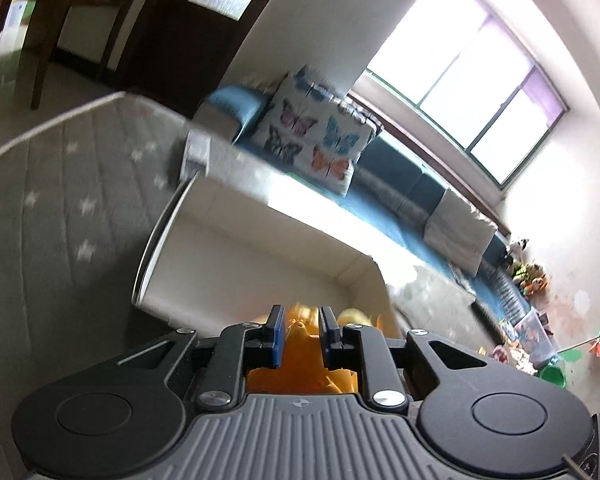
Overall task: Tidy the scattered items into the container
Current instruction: 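Carry the large duck with the left tool into the box and release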
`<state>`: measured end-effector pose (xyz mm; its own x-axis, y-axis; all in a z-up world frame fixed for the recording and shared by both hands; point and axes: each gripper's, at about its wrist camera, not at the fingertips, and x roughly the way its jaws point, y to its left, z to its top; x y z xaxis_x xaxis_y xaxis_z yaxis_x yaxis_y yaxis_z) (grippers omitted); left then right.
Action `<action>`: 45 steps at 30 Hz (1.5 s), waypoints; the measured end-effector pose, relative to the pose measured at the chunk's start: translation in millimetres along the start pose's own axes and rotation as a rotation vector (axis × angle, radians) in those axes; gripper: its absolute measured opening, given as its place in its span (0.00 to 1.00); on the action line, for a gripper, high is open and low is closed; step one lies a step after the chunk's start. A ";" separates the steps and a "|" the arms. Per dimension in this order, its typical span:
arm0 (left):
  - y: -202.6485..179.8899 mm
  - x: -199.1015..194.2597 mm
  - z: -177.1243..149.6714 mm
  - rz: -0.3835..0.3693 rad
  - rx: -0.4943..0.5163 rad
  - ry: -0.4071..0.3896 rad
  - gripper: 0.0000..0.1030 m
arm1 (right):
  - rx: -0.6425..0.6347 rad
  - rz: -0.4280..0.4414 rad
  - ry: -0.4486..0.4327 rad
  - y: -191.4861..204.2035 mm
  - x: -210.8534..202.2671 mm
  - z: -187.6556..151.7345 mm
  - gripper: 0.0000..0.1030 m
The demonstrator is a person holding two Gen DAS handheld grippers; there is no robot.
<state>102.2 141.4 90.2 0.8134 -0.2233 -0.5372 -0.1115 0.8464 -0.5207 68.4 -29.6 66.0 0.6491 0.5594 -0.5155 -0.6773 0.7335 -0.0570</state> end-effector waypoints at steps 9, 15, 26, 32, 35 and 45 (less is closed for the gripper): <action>8.6 45.3 37.1 0.020 0.008 0.015 0.19 | 0.011 -0.032 0.044 -23.2 54.9 28.4 0.47; 37.7 72.9 44.4 0.034 -0.054 0.061 0.18 | -0.018 -0.026 0.106 -23.2 93.3 33.7 0.47; 67.6 91.6 38.5 0.067 -0.106 0.119 0.17 | -0.074 -0.016 0.154 -13.1 120.1 31.3 0.44; 66.9 95.5 31.6 0.074 -0.096 0.145 0.17 | -0.068 -0.022 0.155 -12.4 118.0 28.9 0.43; 65.6 91.2 29.9 0.083 -0.088 0.132 0.18 | -0.054 -0.023 0.145 -14.2 112.4 27.1 0.43; 46.8 64.9 22.0 0.105 -0.013 0.082 0.20 | -0.031 -0.029 0.090 -13.1 80.4 23.3 0.50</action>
<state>162.3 177.1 45.6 0.7475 -0.1727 -0.6414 -0.2014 0.8613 -0.4666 137.5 14.8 45.1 0.6358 0.5005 -0.5876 -0.6701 0.7358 -0.0983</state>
